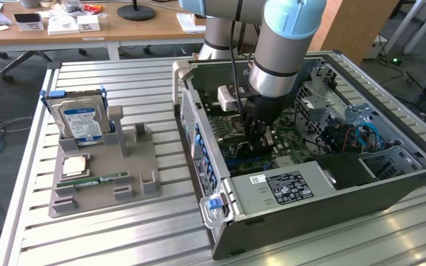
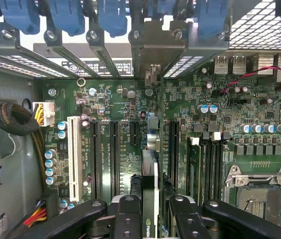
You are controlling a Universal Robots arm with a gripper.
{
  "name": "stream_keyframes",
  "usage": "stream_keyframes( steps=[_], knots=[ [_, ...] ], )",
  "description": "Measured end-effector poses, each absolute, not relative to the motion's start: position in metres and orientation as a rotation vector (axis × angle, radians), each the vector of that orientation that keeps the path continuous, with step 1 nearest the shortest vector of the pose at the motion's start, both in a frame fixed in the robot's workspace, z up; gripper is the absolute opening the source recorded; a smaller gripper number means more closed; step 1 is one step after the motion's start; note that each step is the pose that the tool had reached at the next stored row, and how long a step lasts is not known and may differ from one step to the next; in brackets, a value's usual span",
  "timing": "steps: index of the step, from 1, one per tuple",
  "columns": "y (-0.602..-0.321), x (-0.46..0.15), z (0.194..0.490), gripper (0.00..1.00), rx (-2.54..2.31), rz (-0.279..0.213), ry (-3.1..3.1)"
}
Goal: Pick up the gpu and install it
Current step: 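Insert the gpu into the slot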
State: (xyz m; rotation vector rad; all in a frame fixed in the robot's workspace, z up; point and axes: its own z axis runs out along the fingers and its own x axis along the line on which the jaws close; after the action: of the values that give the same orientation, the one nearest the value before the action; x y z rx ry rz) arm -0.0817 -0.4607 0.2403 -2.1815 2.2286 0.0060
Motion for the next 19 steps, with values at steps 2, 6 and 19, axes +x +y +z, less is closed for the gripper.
stream_keyframes(
  steps=[2,6,19],
  knots=[
    [-0.4607,-0.0817,0.2397,0.26,-2.181,0.006,2.228],
    [-0.4607,-0.0817,0.2396,0.26,-2.182,0.006,2.229],
    [-0.4607,-0.083,0.2395,0.26,-2.181,0.005,2.228]
  ],
)
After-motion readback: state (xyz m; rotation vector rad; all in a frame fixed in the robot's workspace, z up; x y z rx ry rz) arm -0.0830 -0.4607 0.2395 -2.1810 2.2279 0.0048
